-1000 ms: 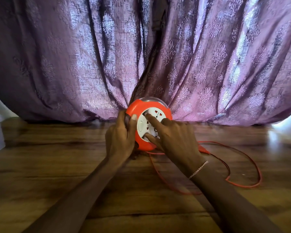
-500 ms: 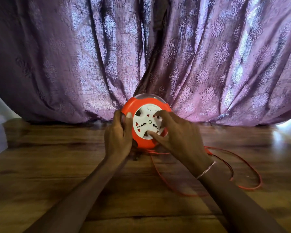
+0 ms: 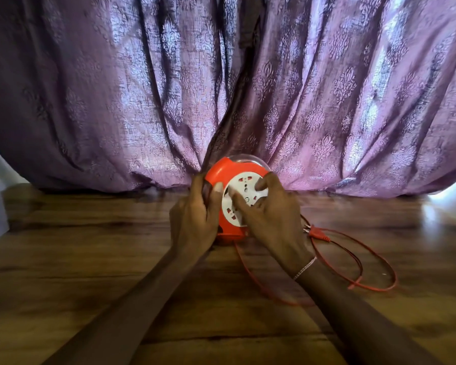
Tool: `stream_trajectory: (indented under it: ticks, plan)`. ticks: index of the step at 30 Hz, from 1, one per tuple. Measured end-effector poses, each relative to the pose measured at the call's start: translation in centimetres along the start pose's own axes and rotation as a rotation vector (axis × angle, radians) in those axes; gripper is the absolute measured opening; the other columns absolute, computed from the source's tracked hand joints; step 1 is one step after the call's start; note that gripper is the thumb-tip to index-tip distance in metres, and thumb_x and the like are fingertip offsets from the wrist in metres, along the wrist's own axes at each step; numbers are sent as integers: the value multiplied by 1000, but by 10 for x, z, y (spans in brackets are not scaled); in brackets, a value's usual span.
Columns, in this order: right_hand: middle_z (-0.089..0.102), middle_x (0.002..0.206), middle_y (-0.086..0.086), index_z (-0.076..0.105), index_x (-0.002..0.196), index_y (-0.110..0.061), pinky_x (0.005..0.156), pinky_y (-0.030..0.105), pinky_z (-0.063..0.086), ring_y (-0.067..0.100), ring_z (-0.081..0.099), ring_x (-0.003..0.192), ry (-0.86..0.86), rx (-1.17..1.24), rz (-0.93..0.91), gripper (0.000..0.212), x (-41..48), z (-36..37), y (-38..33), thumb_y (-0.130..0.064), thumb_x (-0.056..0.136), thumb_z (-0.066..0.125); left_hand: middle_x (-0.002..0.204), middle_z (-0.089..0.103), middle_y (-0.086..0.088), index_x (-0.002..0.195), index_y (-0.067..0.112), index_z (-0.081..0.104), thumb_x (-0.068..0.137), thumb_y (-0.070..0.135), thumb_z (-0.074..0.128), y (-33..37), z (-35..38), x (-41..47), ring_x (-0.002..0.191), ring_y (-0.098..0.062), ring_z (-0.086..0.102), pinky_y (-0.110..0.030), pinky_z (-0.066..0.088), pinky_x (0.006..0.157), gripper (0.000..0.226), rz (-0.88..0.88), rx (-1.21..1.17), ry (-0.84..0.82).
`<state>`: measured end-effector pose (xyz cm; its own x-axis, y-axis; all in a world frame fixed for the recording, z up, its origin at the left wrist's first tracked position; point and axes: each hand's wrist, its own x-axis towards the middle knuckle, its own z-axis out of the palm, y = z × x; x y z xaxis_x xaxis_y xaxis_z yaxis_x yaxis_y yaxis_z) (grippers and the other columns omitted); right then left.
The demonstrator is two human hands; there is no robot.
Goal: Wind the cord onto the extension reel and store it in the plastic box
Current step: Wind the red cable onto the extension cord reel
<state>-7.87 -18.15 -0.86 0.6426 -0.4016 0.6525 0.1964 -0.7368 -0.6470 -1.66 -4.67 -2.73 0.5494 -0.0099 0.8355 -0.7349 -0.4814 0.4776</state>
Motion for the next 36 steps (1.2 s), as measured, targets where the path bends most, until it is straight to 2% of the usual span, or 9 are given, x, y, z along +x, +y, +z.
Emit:
stream_trajectory:
  ticks: [3, 7, 11, 14, 20, 24, 27, 30, 36]
  plan:
    - [74, 62, 11, 46, 108, -12, 46, 33, 49, 26, 67, 45, -126, 477, 345, 56, 3, -5, -11, -49, 85, 80, 76, 69, -8, 110, 17, 57, 98, 55, 34, 1, 1, 1, 74, -37, 66, -39, 46, 62, 46, -12, 24, 2]
    - [70, 65, -3, 52, 105, -24, 59, 36, 52, 22, 70, 64, 30, -183, -116, 49, 4, -8, 5, -66, 86, 67, 76, 69, -8, 108, 18, 55, 98, 58, 30, 0, 0, 1, 75, -39, 67, -42, 49, 62, 48, -56, 5, 11]
    - [65, 108, -2, 58, 126, -28, 55, 42, 54, 29, 69, 75, -10, -369, -508, 45, 5, -14, 4, -57, 92, 63, 74, 67, -7, 107, 18, 54, 97, 59, 27, -3, -3, 3, 74, -38, 66, -39, 44, 62, 49, -75, 17, 29]
    - [59, 117, 1, 54, 138, -36, 49, 35, 51, 25, 68, 79, -78, -520, -666, 44, 8, -23, 3, -49, 96, 60, 74, 67, -4, 108, 20, 55, 97, 60, 27, -5, -4, 4, 75, -37, 66, -34, 38, 62, 50, -65, 24, 18]
    - [66, 107, -2, 39, 151, -50, 50, 28, 34, 23, 69, 78, -131, -819, -728, 66, 11, -31, 6, -62, 89, 60, 74, 68, -3, 109, 21, 56, 95, 61, 25, -8, -5, 6, 77, -36, 67, -32, 33, 63, 53, -72, 5, 7]
    - [70, 82, 1, 52, 144, -44, 47, 29, 30, 29, 68, 60, -79, -768, -773, 61, 10, -28, 10, -62, 86, 57, 74, 69, 0, 110, 23, 56, 97, 62, 27, -7, -6, 3, 74, -32, 68, -31, 38, 61, 50, -40, -5, -26]
    - [71, 70, 3, 61, 135, -40, 46, 31, 40, 32, 68, 57, -23, -654, -714, 62, 9, -23, 14, -66, 80, 65, 72, 67, -1, 103, 22, 55, 98, 60, 29, -7, -6, 2, 71, -32, 67, -35, 42, 59, 45, -22, 13, -22]
    - [78, 75, 3, 59, 130, -41, 59, 40, 57, 34, 73, 69, -25, -474, -516, 67, 8, -12, 17, -77, 74, 62, 70, 66, -2, 98, 23, 53, 98, 59, 31, -7, -5, 1, 71, -34, 67, -38, 45, 60, 42, -27, 35, -21]
    - [79, 78, -2, 58, 131, -42, 64, 41, 60, 31, 75, 72, -27, -362, -480, 68, 8, -6, 23, -79, 75, 61, 72, 68, -3, 101, 23, 54, 98, 59, 31, -8, -5, 0, 73, -34, 67, -32, 34, 61, 43, -27, 76, -10]
